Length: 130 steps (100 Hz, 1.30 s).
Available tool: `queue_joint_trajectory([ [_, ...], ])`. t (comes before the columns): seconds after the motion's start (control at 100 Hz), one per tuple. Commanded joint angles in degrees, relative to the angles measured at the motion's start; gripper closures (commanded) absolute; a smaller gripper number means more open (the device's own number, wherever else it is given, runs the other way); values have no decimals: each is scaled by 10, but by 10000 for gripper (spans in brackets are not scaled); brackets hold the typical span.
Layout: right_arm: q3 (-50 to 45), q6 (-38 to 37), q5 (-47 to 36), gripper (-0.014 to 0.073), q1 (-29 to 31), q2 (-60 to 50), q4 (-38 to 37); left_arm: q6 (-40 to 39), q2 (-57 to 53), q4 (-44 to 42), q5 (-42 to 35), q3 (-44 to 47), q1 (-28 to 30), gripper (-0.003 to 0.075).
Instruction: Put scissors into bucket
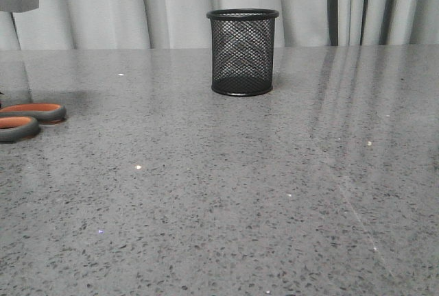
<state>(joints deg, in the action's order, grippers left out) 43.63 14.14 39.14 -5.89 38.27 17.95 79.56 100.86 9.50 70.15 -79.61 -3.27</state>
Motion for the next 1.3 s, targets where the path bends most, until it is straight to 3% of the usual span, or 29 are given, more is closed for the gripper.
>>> queue_joint_trajectory([
  [0.0, 19, 8, -34, 96, 0, 4, 1, 6, -23, 10, 30, -16, -3, 299],
  [0.75, 19, 8, -33, 96, 0, 4, 1, -16, -6, 48, 30, -15, -3, 298],
  [1.29, 19, 8, -24, 96, 0, 4, 1, -25, -19, 11, 31, 26, -10, 298],
])
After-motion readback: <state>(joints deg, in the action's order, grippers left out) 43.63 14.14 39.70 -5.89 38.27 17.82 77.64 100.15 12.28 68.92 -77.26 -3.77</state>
